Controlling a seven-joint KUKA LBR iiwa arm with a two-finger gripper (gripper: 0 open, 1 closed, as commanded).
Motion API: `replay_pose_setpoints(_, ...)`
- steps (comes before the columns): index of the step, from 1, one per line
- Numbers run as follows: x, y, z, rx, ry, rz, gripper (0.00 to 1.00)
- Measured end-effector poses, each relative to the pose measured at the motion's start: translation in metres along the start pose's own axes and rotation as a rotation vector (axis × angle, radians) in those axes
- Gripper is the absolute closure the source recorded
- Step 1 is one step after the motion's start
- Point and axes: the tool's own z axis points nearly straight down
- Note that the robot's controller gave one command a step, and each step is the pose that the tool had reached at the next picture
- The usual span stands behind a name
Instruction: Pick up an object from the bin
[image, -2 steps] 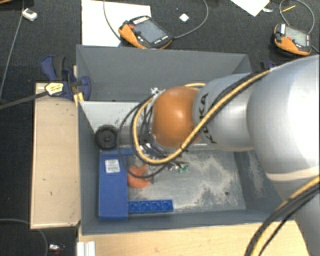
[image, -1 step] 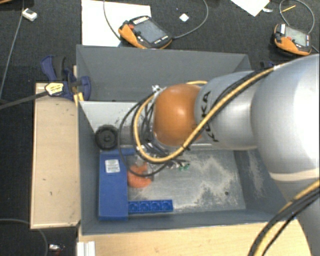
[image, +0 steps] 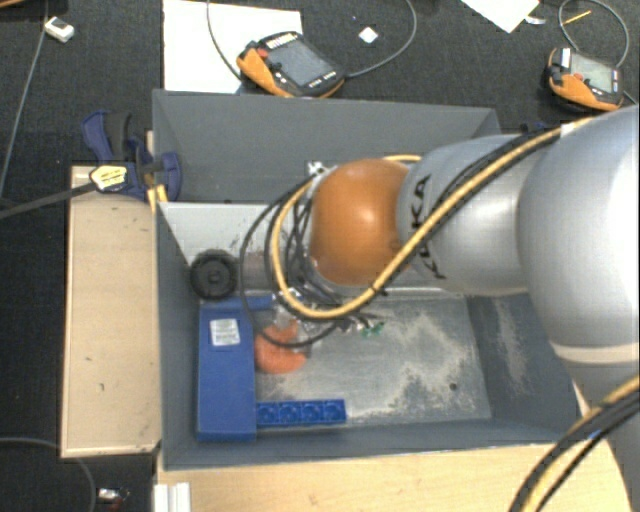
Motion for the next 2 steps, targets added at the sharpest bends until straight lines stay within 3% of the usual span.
replay_pose_setpoints(2,-0.002,-0.001,-0.044,0.001,-0.004,0.004,1.00)
